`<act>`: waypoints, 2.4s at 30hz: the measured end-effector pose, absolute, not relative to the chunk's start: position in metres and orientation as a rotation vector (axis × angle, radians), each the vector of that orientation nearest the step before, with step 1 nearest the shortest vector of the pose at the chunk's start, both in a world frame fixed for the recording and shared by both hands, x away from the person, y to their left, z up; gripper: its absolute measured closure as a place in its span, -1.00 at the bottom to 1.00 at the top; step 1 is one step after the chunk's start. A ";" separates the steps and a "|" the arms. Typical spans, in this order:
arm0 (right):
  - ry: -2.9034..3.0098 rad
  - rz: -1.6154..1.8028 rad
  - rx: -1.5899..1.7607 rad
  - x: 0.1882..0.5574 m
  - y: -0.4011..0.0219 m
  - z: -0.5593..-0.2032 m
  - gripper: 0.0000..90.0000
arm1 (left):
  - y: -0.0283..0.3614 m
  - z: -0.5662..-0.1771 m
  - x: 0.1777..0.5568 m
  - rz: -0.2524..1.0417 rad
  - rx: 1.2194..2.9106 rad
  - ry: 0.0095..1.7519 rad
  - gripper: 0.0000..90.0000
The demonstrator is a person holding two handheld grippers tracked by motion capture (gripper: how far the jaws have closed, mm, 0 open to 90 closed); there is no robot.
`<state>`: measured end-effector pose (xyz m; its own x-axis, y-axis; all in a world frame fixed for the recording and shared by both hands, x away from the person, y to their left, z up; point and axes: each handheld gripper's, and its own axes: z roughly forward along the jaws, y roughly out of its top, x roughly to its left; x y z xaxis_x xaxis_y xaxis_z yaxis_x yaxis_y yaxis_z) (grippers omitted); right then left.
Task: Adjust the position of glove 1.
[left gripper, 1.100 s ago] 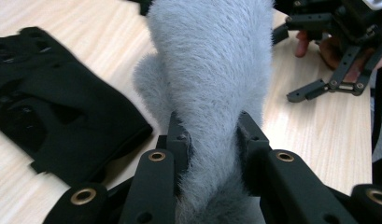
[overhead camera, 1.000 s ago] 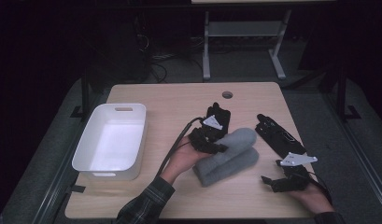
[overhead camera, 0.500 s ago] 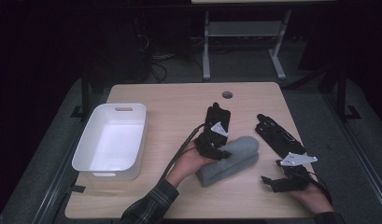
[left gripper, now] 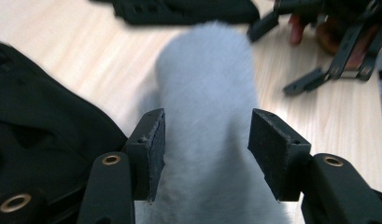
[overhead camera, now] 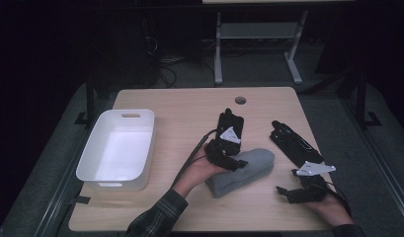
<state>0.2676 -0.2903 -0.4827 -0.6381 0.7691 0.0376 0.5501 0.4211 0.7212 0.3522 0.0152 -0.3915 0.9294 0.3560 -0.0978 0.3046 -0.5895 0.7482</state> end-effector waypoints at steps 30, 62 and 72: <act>2.381 1.040 1.143 0.268 -0.290 -0.483 -0.77 | 0.004 -0.410 0.356 0.010 2.352 0.453 0.50; 2.380 1.038 1.145 0.268 -0.290 -0.483 -0.77 | 0.087 -0.426 0.366 0.007 2.406 0.682 0.93; 2.379 1.037 1.146 0.268 -0.290 -0.483 -0.77 | 0.082 -0.438 0.341 -0.060 2.428 0.642 0.96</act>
<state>0.2675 -0.2898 -0.4826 -0.6351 0.7715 0.0375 0.5526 0.4200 0.7199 0.3405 0.0820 -0.4378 0.8808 0.4328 -0.1923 0.4609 -0.6903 0.5576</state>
